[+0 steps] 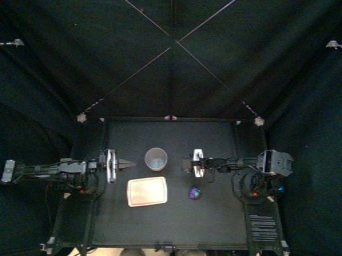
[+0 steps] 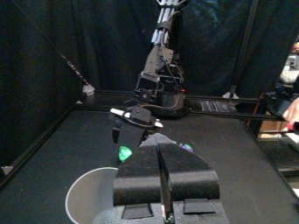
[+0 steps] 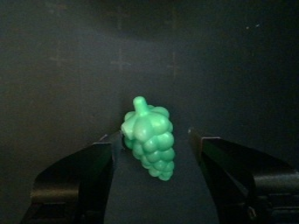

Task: Pick the green grapes then place it on the pink plate
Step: Pick the green grapes

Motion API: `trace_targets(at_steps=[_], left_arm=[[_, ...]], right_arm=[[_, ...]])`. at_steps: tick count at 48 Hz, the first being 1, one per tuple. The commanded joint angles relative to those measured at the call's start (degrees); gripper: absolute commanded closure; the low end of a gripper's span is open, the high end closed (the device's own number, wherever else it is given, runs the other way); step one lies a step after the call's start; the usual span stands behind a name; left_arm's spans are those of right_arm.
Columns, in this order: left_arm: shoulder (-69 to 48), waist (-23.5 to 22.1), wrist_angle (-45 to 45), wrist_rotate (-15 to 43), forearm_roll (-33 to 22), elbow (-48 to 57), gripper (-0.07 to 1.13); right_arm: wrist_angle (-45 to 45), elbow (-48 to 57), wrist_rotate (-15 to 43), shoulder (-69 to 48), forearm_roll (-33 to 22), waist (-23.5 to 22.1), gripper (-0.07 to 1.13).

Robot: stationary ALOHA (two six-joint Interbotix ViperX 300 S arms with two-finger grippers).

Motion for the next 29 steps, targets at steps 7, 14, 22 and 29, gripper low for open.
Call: trace_targets(at_steps=[7, 14, 22, 29], left_arm=[[0.1, 0.1, -0.5, 0.0, -0.8, -0.8, 0.92], [0.0, 0.1, -0.6, 0.1, -1.0, -0.8, 0.92], [0.0, 0.1, -0.6, 0.1, -1.0, -0.8, 0.92], [0.0, 0.1, -0.6, 0.1, -1.0, -0.7, 0.92]], right_arm=[[-0.6, -1.4, 0.1, 1.5, 1.1, -0.9, 0.11], [-0.6, -2.2, 0.1, 1.7, 2.2, -0.6, 0.14], [-0.3, -2.7, 0.2, 1.3, 2.4, -0.5, 0.24], [0.1, -2.7, 0.3, 1.3, 2.5, -0.4, 0.33]])
